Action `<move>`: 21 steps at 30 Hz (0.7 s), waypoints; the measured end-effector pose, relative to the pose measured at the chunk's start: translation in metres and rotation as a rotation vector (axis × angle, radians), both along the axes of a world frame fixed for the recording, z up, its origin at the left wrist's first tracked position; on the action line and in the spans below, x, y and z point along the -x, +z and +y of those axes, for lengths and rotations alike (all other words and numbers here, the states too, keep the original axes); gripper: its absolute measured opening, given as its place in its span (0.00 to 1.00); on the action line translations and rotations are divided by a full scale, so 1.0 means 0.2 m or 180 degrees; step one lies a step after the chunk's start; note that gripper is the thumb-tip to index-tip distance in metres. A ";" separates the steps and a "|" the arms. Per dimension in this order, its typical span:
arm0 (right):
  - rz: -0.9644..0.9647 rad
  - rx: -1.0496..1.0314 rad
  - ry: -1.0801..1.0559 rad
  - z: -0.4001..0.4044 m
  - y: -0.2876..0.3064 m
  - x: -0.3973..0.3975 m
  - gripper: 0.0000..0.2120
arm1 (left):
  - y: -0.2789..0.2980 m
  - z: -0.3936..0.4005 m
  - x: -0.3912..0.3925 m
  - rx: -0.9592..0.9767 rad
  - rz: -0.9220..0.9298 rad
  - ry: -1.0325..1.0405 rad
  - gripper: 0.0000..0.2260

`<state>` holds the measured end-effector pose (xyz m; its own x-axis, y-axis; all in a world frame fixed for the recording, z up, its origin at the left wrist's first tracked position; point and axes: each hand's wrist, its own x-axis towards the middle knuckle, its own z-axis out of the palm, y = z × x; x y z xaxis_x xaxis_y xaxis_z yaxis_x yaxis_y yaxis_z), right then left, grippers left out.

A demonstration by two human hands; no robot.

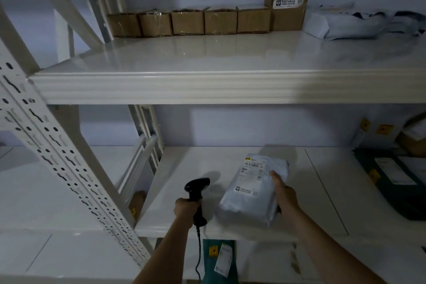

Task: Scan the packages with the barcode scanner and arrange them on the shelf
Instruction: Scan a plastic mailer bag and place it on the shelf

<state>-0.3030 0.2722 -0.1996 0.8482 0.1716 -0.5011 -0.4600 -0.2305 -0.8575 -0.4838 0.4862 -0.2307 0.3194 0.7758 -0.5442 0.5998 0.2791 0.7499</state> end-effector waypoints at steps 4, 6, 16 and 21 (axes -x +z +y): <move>0.0109 0.0175 0.0006 -0.03 -0.03 -0.02 0.33 | -0.04 -0.01 -0.05 -0.0189 0.0164 -0.0262 0.14; 0.0186 0.0176 0.0029 -0.04 -0.05 -0.04 0.38 | -0.05 -0.01 -0.07 -0.0341 0.0215 -0.0319 0.14; -0.0106 -0.0194 0.0127 -0.12 0.11 -0.11 0.30 | 0.11 -0.12 -0.20 -0.0942 0.1188 -0.0333 0.18; -0.0101 -0.0390 0.0700 -0.17 0.20 -0.13 0.30 | 0.37 -0.29 -0.34 -0.1421 -0.0199 -0.0891 0.14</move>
<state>-0.2773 0.2389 -0.1594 0.7988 0.4115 -0.4388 -0.3826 -0.2153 -0.8985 -0.4152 0.4283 -0.1571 0.5689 0.8079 -0.1537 0.5558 -0.2400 0.7959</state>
